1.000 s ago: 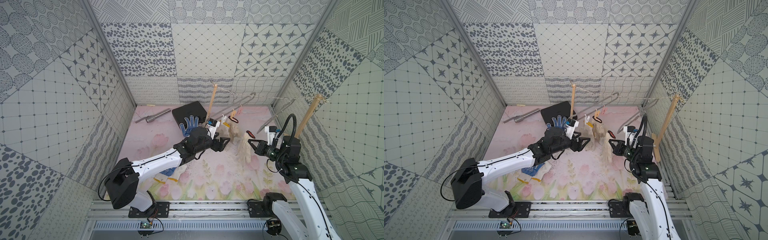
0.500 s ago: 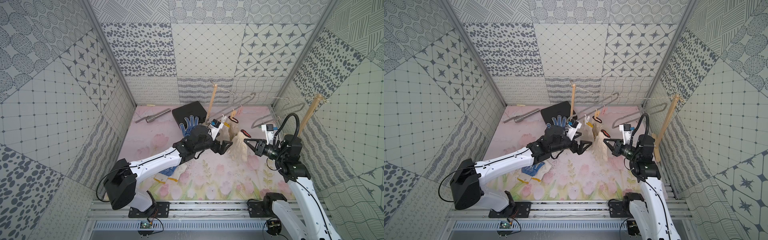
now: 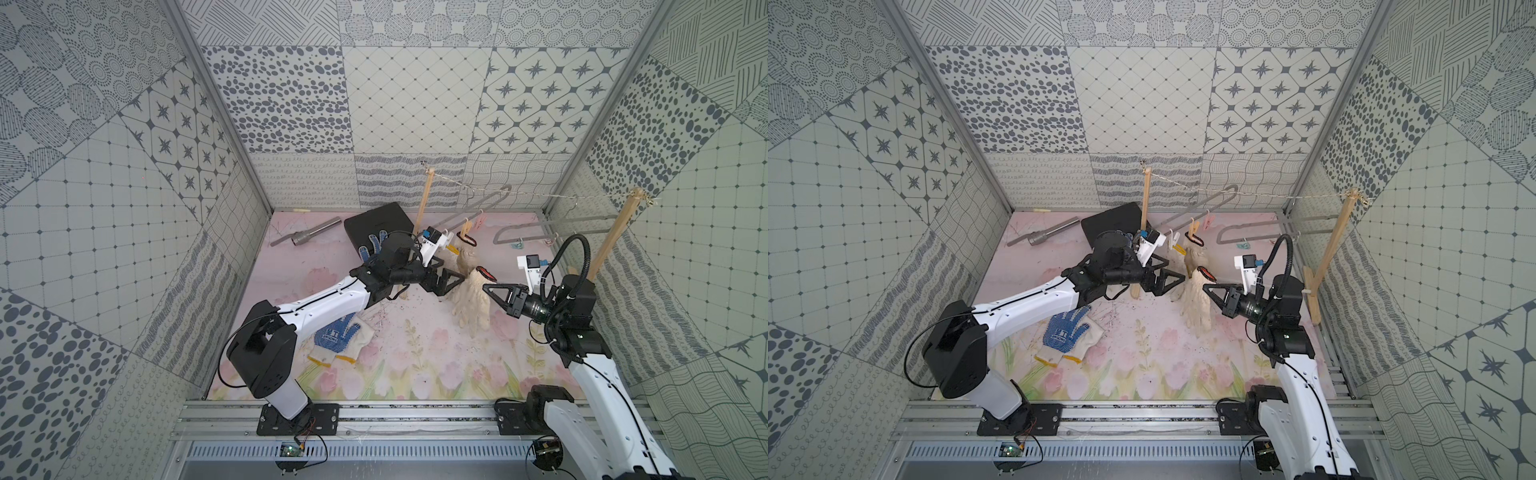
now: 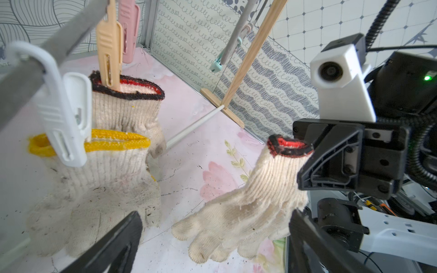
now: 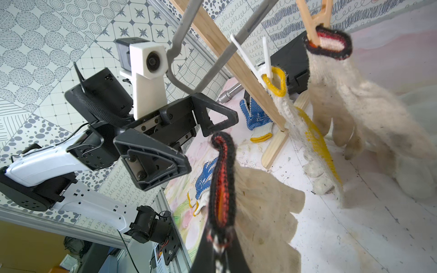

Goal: Clip the gloves onto a hanger to dry
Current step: Adjust the hanger on the clothesline.

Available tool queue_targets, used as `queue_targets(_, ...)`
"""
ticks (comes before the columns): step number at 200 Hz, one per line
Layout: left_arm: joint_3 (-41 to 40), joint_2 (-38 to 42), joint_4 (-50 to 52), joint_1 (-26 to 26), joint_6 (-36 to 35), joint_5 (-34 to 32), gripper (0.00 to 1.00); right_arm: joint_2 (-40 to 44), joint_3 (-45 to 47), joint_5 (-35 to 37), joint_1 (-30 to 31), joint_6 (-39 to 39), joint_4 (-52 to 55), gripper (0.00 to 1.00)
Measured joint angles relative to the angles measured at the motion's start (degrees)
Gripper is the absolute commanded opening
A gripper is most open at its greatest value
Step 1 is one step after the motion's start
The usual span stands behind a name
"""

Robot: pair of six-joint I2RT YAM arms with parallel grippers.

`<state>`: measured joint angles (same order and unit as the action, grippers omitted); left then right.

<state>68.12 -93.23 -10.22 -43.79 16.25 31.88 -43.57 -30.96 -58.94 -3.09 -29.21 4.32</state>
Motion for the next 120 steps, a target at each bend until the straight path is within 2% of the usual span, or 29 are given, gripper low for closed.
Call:
queue_targets(55,3.9,-3.5,0.4,1.4,0.5,8.4,0.91,-0.8,2.0,-1.4,0.6,-3.7,-6.3,0.05)
queue_targets(120,6.2,-6.3,0.1,1.6,0.1,15.0,0.67,-2.9,1.8,-3.7,2.6,-4.3,-9.0,0.02)
